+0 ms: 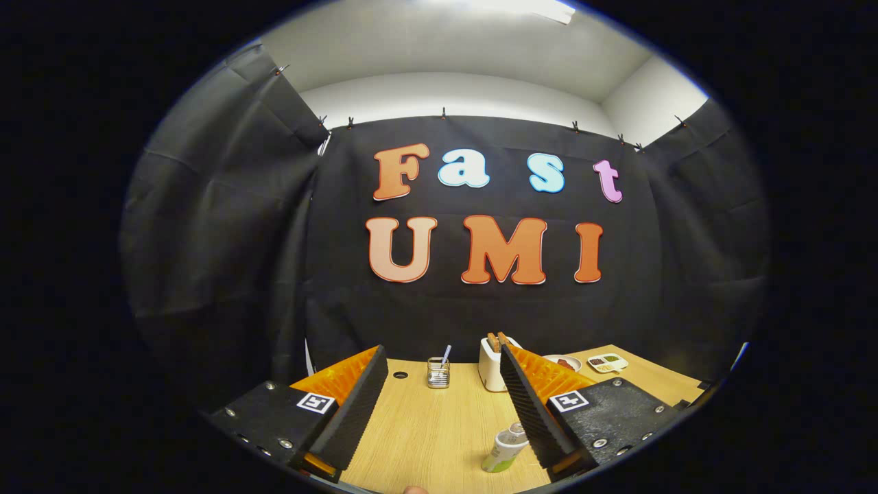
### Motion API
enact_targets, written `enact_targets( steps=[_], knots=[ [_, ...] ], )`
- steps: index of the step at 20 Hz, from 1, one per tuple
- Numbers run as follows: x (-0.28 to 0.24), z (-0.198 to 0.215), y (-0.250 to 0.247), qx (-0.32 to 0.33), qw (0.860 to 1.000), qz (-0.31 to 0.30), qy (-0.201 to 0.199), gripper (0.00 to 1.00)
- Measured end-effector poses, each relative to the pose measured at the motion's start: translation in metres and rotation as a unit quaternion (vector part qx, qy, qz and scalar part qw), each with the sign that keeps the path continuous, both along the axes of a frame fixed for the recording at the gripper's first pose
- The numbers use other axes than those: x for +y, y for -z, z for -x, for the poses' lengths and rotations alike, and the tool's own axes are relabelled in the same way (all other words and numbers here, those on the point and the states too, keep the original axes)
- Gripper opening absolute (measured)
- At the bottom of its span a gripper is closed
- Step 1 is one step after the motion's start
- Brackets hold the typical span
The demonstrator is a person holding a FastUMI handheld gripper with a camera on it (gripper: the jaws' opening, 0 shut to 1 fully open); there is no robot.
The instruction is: Take the bottle from table, then pour the juice into the cup, finally place the bottle on the coaster
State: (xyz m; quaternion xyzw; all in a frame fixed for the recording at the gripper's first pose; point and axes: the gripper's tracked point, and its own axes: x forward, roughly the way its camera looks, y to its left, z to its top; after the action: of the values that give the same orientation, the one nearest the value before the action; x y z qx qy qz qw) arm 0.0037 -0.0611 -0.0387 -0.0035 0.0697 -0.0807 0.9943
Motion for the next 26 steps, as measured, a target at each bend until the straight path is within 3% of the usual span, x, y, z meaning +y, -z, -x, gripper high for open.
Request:
enact_targets(
  steps=[13, 26],
  knots=[
    [-0.092, 0.003, 0.112, 0.073, 0.994, -0.045, 0.064, 0.98],
    [-0.112, 0.003, 0.217, 0.148, 0.986, -0.034, 0.063, 0.98]
  ],
)
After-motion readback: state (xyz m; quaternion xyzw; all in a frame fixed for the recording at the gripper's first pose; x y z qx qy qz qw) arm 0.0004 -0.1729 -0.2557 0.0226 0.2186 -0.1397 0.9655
